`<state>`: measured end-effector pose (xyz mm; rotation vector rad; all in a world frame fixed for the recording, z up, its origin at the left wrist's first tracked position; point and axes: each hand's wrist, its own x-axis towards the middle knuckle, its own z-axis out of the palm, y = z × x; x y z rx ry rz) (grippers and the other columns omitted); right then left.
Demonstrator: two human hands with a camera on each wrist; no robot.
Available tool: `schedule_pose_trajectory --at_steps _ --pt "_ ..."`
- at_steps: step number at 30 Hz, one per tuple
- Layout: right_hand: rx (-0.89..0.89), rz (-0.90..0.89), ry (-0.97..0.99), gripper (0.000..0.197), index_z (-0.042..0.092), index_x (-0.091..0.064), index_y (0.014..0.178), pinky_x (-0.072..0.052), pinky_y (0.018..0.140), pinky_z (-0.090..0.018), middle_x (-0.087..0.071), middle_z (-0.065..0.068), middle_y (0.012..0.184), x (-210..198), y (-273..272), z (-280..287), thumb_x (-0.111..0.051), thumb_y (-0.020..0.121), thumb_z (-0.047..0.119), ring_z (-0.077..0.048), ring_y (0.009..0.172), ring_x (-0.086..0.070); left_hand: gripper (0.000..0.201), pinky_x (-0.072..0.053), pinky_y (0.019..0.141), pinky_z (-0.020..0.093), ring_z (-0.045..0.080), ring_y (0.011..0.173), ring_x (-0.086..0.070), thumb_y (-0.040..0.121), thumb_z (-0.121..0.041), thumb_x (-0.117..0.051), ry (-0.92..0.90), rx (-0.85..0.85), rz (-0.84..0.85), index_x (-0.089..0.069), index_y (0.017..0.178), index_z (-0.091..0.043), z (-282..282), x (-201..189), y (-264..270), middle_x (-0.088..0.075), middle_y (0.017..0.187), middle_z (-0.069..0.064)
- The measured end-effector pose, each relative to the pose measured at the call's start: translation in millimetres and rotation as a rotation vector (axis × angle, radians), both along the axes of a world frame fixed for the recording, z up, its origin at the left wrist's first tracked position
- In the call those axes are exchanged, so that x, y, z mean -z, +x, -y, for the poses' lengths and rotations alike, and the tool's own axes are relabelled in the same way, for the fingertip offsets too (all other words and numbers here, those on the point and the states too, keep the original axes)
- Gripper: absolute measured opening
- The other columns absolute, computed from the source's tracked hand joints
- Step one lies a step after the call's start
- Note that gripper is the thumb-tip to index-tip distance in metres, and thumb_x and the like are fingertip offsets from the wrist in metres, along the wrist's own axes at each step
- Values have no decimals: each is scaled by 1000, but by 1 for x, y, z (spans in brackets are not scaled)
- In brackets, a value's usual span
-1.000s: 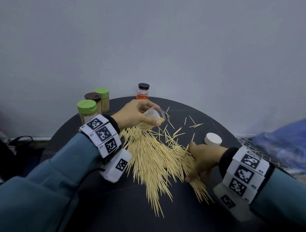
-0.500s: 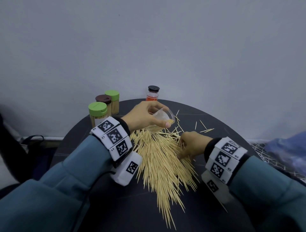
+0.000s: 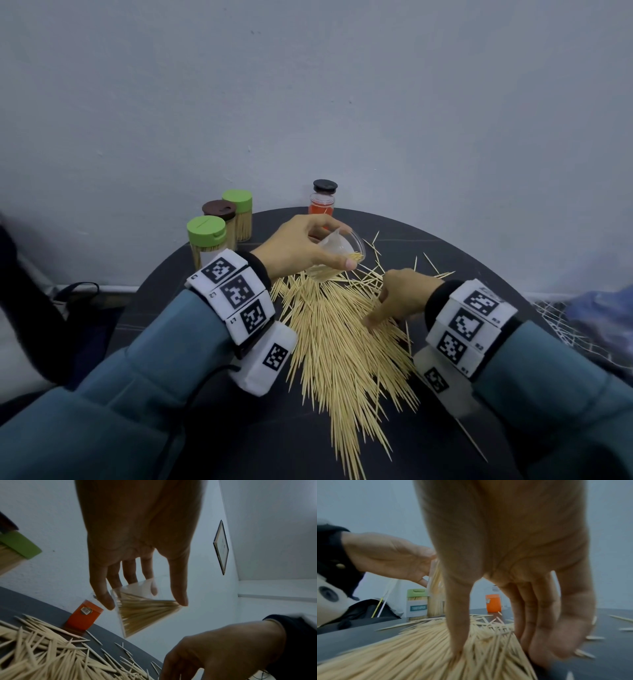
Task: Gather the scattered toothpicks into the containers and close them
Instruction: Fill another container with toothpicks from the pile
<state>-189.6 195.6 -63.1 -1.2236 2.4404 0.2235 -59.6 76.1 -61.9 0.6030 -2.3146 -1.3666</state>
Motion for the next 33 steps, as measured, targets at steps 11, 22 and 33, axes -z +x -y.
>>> schedule_pose_trajectory --at_steps 11,22,33 --pt "4 29 -69 49 7 -51 118 -48 77 -28 -57 -8 114 3 7 17 -73 79 28 -19 90 -54 57 -47 95 33 12 109 -57 67 -31 -83 -32 -9 30 -63 119 -25 1 4 -2 -63 118 -3" --pt "-22 132 -48 37 3 -58 111 -51 91 -35 -64 -10 104 0 -10 18 -68 84 27 -23 92 -61 54 -49 92 31 13 107 -59 68 -29 -83 -2 -6 30 -63 118 -25 1 4 -1 -64 116 -2" --pt "-29 311 -163 19 14 -67 70 -50 70 -28 -68 1 70 -8 -30 13 -68 83 28 -13 63 -58 50 -48 85 24 13 105 -60 68 -26 -83 17 -8 22 -65 114 -26 3 5 -2 -65 115 -2"
